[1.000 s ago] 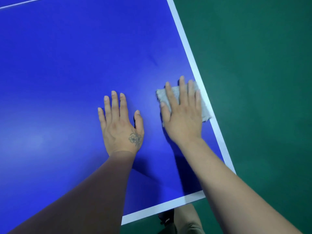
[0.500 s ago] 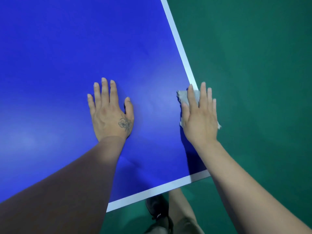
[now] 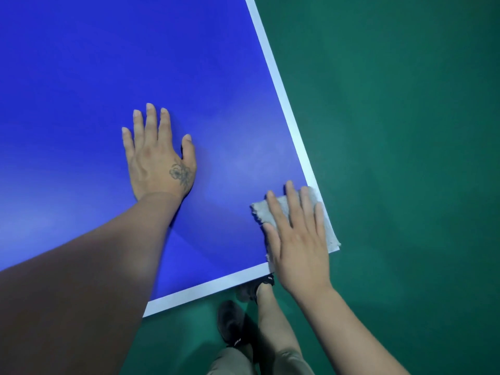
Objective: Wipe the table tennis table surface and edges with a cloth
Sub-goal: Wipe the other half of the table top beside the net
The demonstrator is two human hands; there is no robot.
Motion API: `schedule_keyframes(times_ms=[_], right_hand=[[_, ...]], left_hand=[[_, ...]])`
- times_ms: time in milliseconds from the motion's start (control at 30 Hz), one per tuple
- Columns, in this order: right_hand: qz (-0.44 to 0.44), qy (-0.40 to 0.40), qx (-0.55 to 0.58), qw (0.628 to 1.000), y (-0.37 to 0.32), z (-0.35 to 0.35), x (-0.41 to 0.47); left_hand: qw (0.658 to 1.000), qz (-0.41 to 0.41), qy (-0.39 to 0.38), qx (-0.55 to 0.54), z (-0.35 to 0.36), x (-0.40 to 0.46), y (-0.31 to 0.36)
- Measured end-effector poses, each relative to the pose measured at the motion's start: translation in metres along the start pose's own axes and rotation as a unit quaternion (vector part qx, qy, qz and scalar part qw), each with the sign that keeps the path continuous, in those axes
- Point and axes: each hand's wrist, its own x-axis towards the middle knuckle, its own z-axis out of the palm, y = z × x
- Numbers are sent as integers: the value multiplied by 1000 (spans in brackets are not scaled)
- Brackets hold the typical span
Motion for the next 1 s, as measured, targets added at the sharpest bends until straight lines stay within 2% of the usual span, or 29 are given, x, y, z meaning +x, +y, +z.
schedule_keyframes(times_ms=[167,300,400,533,667,900,1000], right_hand=[[104,18,25,994,34,0,23],[149,44,39,987,21,5,61],[113,45,16,992,-5,8,72],[-5,26,12,1000,-35,11,45],[-68,6,7,998,-26,10,-1],[-37,-40,-8,998,16,-2,-27],[1,-41,42,998,24,-8,-24]], left_hand=[[1000,8,5,-12,-2,0,-2],[1000,11,1,-18,-2,0,-1],[999,14,5,-33,-2,-1,-1],[997,16,15,-75,-3,-3,-2],[989,20,41,-140,-3,-10,-6],[950,14,79,-302,-7,-41,-2],[938,73,30,-337,-19,-99,31]])
